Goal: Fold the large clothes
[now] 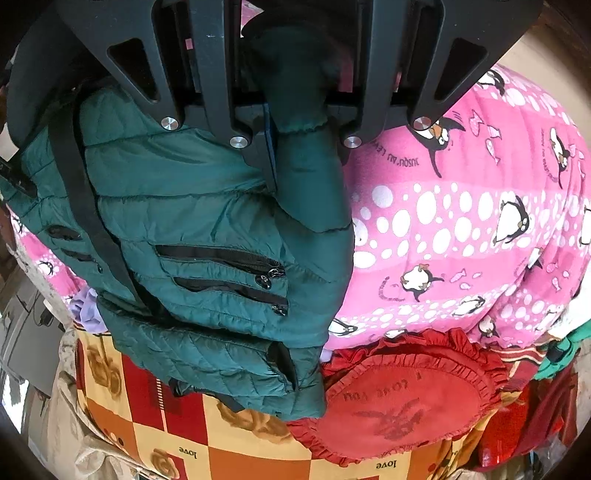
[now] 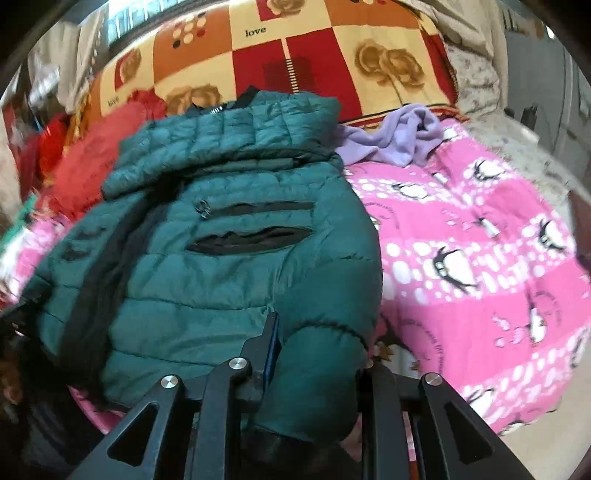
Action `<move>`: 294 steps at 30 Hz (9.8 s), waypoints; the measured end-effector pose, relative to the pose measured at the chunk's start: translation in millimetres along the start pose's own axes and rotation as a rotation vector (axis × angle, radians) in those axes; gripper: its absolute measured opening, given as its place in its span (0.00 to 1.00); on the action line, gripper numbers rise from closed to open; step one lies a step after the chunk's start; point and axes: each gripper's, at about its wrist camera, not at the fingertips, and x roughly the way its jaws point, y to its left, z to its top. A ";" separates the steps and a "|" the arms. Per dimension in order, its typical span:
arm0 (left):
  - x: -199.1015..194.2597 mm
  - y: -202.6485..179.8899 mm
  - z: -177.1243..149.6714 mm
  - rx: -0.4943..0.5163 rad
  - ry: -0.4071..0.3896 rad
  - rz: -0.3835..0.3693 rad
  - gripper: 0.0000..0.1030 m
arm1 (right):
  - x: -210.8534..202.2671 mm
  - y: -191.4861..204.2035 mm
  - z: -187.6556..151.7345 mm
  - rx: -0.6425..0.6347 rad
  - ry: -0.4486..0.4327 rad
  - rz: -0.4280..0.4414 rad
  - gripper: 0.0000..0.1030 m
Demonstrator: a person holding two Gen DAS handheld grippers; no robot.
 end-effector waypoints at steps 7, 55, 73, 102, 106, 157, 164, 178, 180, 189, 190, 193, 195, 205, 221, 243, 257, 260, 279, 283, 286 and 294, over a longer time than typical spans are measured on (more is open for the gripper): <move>-0.6 -0.3 -0.5 -0.006 -0.001 -0.005 0.16 | 2.6 6.7 0.5 -0.052 0.016 -0.079 0.26; -71.1 16.7 -17.1 -0.051 -0.039 -0.175 0.13 | -95.8 -21.1 -23.3 0.044 -0.269 0.203 0.18; -153.3 8.3 -25.6 -0.039 -0.136 -0.251 0.13 | -179.4 -38.4 -36.4 0.056 -0.405 0.252 0.17; -68.8 -0.9 178.4 -0.294 -0.376 -0.162 0.13 | -79.0 -34.4 175.6 0.259 -0.548 0.106 0.17; -3.4 6.9 198.8 -0.314 -0.331 -0.080 0.13 | -21.2 -25.1 201.8 0.276 -0.544 0.088 0.18; 201.2 -47.3 267.3 -0.019 0.050 0.041 1.00 | 200.2 19.5 280.2 0.092 0.096 0.093 0.93; 216.7 -44.8 264.0 -0.037 0.049 0.027 1.00 | 236.3 17.4 265.5 0.067 0.104 0.119 1.00; 187.1 -35.3 260.7 -0.086 -0.034 0.006 0.98 | 198.1 13.8 266.1 0.086 0.087 0.060 0.99; 148.0 -35.7 261.3 -0.112 -0.135 -0.013 0.98 | 165.2 20.8 268.4 0.068 0.018 0.044 0.99; 172.6 -88.8 217.5 0.055 -0.004 0.041 0.99 | 143.2 83.9 227.9 0.024 -0.006 0.093 1.00; 173.3 -88.8 216.9 0.054 -0.019 0.041 0.99 | 155.3 85.8 220.0 -0.001 0.019 0.070 1.00; 172.2 -91.7 216.1 0.062 -0.021 0.046 0.99 | 179.3 75.9 204.9 -0.003 0.028 0.116 1.00; 174.0 -93.2 216.2 0.067 -0.015 0.052 0.99 | 183.4 70.5 207.6 0.011 0.056 0.138 1.00; 171.6 -99.2 214.3 0.093 -0.010 0.031 0.99 | 182.1 37.0 211.3 0.039 0.084 0.061 1.00; 84.7 4.7 171.8 -0.029 -0.145 0.010 0.99 | 62.5 -61.1 158.7 0.127 -0.063 0.105 1.00; 105.9 69.8 154.0 -0.214 -0.050 -0.160 0.99 | 96.4 -78.3 141.4 0.225 -0.057 0.176 1.00; 200.3 93.5 203.5 -0.289 0.193 -0.351 1.00 | 179.9 -88.5 200.8 0.282 0.125 0.237 1.00; 204.8 91.0 208.7 -0.250 0.196 -0.359 1.00 | 195.3 -100.5 194.3 0.346 0.166 0.300 1.00; 190.3 60.6 222.9 -0.057 0.096 -0.343 0.45 | 236.0 -106.0 206.9 0.247 0.187 0.723 0.94; 205.1 80.0 218.0 -0.143 0.120 -0.371 0.83 | 233.3 -96.1 202.2 0.175 0.127 0.708 0.88; 214.6 90.5 215.0 -0.207 0.143 -0.417 0.88 | 218.0 -88.5 197.4 0.113 0.035 0.650 0.82; 211.3 89.3 210.4 -0.191 0.138 -0.421 0.89 | 215.9 -83.4 191.7 0.082 -0.001 0.591 0.82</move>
